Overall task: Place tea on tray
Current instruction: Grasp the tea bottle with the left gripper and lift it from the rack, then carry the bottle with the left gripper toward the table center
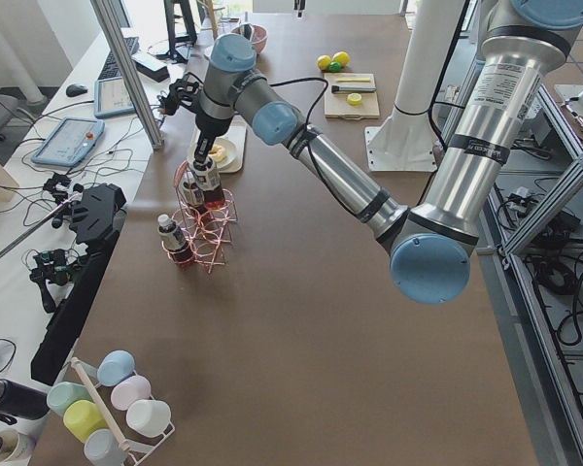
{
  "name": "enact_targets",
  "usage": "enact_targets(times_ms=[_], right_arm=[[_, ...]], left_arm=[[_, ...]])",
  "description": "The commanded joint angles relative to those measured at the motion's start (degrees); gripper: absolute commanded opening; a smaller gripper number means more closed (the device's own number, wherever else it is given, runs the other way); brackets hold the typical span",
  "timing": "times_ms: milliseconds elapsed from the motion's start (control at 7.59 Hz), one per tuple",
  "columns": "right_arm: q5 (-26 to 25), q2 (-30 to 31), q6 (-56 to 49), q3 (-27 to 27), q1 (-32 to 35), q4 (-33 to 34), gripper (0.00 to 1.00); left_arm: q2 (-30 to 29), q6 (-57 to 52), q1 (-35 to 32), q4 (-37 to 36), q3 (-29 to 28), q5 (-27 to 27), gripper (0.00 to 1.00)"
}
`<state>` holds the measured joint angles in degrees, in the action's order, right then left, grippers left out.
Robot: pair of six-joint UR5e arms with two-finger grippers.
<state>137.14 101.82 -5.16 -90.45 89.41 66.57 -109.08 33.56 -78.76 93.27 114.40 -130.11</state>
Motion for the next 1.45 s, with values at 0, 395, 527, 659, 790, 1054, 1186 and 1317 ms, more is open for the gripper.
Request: enact_targets(times_ms=[0, 395, 527, 659, 790, 1054, 1186, 1317], right_arm=[[1.8, -0.65, 5.37, -2.16, -0.02, 0.05, 1.0], [1.29, -1.09, 18.2, -10.42, -4.57, 0.49, 1.0], [1.29, -3.7, 22.52, -10.88, -6.07, 0.58, 1.0], [1.64, -5.12, 22.91, -11.23, -7.13, 0.58, 1.0], [1.73, -6.09, 23.0, -11.24, -7.75, 0.66, 1.0], [1.38, -7.42, 29.38, -13.06, -11.16, 0.58, 1.0], [1.64, -7.25, 31.51, -14.91, -12.49, 0.58, 1.0], [1.73, -7.07, 34.22, -16.14, -14.07, 0.58, 1.0]], left_arm=[[-0.34, 5.42, 3.76, -10.8, 10.46, 0.47, 0.0], [-8.21, 26.77, 23.5, -16.23, 14.63, 12.03, 0.0], [-14.43, 31.43, 29.57, -23.93, 14.63, 17.47, 0.0], [-19.54, 35.83, 36.07, -28.36, 13.93, 24.14, 0.0], [-23.59, 39.96, 41.01, -31.28, 12.62, 28.9, 0.0], [-30.55, 46.57, 48.31, -31.4, 5.17, 35.24, 0.0], [-33.19, 47.81, 50.79, -31.31, 1.39, 37.63, 0.0], [-33.39, 48.7, 52.47, -30.96, -0.21, 39.13, 0.0]])
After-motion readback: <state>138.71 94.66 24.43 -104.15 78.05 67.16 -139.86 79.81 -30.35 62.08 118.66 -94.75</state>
